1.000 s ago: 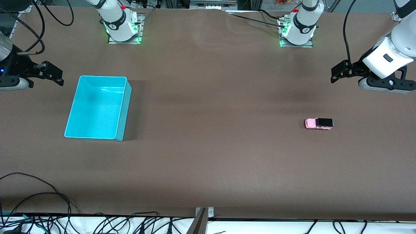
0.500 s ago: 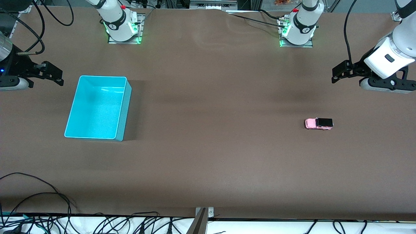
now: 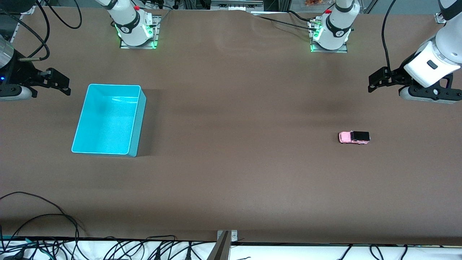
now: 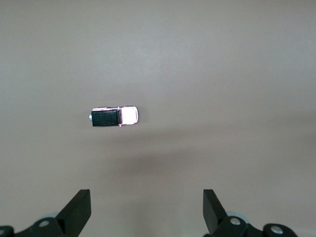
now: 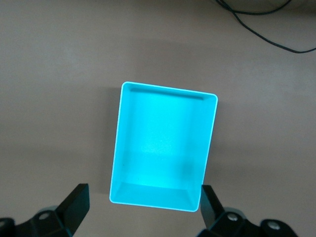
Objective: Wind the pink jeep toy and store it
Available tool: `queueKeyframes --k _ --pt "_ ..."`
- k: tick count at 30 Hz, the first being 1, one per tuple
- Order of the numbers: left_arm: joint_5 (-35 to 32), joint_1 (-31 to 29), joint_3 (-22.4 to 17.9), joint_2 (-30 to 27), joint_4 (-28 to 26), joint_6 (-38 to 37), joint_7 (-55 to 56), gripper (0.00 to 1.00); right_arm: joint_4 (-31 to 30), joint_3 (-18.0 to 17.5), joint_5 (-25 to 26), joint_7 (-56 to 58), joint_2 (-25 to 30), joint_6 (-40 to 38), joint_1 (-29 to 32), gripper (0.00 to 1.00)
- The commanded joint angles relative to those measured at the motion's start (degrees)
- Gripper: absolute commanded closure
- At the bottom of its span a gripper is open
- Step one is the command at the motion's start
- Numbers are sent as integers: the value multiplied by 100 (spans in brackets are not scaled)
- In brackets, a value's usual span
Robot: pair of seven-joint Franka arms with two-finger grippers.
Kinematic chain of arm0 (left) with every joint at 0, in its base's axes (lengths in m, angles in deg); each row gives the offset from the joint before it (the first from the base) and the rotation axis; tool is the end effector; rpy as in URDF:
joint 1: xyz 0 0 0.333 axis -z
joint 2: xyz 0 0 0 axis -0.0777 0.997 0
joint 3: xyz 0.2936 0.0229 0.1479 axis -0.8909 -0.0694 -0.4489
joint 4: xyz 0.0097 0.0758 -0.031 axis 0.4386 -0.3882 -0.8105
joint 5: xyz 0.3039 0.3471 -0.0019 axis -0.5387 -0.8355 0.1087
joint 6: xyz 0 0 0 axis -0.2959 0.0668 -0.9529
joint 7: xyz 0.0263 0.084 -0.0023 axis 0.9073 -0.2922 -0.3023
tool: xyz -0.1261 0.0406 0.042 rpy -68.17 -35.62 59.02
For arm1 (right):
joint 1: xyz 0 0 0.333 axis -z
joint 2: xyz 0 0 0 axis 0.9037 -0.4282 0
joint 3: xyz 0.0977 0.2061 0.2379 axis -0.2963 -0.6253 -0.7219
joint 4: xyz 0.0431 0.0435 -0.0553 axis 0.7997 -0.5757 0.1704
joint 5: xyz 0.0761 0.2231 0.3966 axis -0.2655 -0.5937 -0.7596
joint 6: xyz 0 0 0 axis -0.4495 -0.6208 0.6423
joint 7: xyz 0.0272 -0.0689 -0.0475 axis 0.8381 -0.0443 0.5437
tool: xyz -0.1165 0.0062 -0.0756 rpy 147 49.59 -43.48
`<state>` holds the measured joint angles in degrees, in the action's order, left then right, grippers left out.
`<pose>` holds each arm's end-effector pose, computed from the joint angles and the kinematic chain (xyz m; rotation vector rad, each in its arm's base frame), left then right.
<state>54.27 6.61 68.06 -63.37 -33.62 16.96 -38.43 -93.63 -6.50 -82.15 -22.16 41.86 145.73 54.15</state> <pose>0.6176 -0.0610 0.5670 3.1005 -0.1145 -0.0966 0.6402 0.0279 0.5873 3.1036 0.1553 0.0284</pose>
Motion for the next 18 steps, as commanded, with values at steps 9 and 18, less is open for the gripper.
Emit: queueKeyframes --k 9,18 --pt "-102 -4 2 100 205 -181 -87 0 75 -2 42 44 -18 -63 13 0" --pt "-111 -13 2 100 205 -190 -87 0 75 -2 42 53 -18 -63 21 0"
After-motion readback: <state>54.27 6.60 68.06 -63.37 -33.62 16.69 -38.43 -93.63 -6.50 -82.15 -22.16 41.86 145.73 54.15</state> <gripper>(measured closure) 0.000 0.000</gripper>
